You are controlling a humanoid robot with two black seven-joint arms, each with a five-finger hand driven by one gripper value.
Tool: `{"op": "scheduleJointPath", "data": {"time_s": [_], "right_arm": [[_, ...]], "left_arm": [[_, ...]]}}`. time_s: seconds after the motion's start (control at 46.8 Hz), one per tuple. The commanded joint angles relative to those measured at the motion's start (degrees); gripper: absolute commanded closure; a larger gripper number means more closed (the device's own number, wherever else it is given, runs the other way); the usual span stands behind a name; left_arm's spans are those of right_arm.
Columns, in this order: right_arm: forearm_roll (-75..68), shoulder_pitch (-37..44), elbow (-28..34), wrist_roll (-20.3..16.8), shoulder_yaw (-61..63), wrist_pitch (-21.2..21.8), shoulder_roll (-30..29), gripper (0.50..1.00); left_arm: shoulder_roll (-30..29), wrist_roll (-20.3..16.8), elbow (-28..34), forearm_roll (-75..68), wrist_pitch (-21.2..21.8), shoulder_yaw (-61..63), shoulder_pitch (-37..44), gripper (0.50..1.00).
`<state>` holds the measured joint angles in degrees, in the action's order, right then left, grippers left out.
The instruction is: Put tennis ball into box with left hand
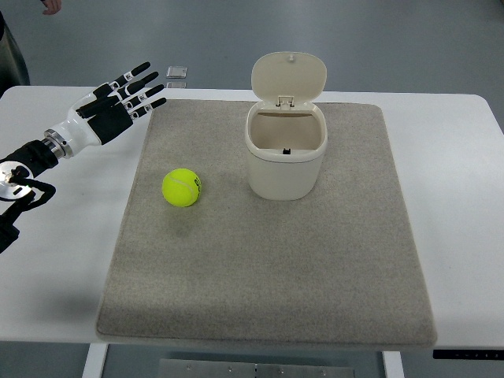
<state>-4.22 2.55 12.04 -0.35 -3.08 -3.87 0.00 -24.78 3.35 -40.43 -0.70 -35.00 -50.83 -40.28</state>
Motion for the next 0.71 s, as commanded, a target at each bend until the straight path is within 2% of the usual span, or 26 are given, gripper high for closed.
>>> {"op": "scheduleJointPath", "data": {"time_s": [0.0, 0.684], "right_arm": [[0.0, 0.0, 0.0, 0.0, 0.0, 0.0, 0.0, 0.587], [0.0, 0.0, 0.0, 0.0, 0.0, 0.0, 0.0, 0.587]], "left_arm": [[0.0, 0.1, 0.0, -0.1, 0.0, -0.1, 0.0, 0.508], [-1.9, -0.3, -0.7, -0.2, 0.0, 0.0, -0.1, 0.506]]}}
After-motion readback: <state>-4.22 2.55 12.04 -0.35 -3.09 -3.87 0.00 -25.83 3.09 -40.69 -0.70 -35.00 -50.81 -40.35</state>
